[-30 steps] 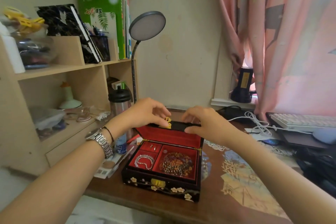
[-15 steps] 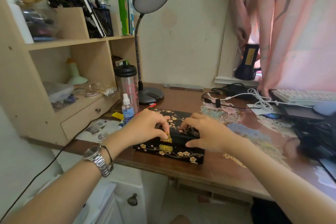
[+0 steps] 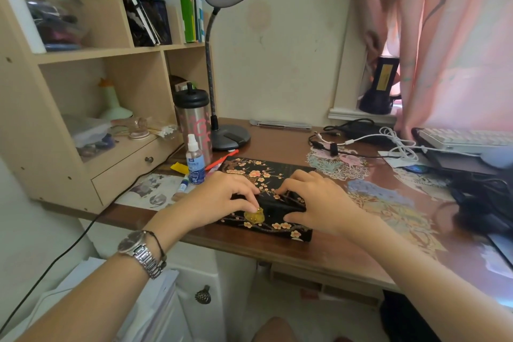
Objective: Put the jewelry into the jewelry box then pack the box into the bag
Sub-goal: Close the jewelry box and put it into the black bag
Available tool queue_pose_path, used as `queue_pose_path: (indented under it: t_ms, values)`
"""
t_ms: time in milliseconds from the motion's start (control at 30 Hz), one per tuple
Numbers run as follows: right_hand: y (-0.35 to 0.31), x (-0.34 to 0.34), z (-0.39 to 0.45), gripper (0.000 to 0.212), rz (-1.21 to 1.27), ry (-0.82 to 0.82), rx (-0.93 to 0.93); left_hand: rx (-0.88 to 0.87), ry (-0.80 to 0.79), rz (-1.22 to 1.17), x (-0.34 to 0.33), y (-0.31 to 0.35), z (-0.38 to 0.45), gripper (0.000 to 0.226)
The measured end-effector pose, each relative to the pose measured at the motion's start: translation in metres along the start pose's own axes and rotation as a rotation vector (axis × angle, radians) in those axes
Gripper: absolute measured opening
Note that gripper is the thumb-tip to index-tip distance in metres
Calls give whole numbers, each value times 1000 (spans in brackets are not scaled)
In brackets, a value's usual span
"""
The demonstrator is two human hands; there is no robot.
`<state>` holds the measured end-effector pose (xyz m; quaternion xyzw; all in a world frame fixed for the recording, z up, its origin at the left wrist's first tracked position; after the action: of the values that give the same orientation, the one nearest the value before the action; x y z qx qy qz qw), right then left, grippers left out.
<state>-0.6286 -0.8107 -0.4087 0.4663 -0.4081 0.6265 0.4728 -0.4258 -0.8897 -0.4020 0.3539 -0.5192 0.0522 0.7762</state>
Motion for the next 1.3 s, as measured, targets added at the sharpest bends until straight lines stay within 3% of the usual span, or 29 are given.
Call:
queue_pose_path:
  t_ms: [67,133,267,567,667,767,867,967,1033,1133,1300]
  values:
    - [1,0,0,47,2,1,1,10,14,-24,-1,-2,-2,13]
    - [2,-1,0,47,6,5,4,16,32,-28,-4,-3,-4,34]
    - [2,-3,-1,46,15,14,3,-36,29,218,-18,-8,-10,67]
    - [2,-3,-2,46,30,12,-8,-137,330,425,-50,-10,-18,61]
    - [1,-5,-3,47,28,30,-5,-140,335,406,-52,-12,-18,63]
    - [3,-4,-4,48,56,5,-4,-108,255,224,-45,-12,-19,69]
    - [13,0,-8,49,488,-13,-95,-7,297,42,-31,-16,-24,77]
    - [26,-4,-15,57,873,196,-284,133,416,-41,-17,-30,-29,84]
    - [31,-13,-17,72,938,219,-373,227,385,-61,-12,-40,-32,91]
    - [28,-27,-20,96,1062,121,-394,272,272,-80,-16,-51,-34,98]
    - [22,-36,-23,102,1240,99,-429,278,262,-99,-22,-60,-32,93]
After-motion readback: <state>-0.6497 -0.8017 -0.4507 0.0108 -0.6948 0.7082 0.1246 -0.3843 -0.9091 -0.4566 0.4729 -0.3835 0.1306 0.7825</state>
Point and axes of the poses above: each hand's wrist, its own z-axis towards the middle knuckle, its own x-axis out of the back of the hand, y = z × x, the point moved 1 cm from there along z, towards the middle knuckle
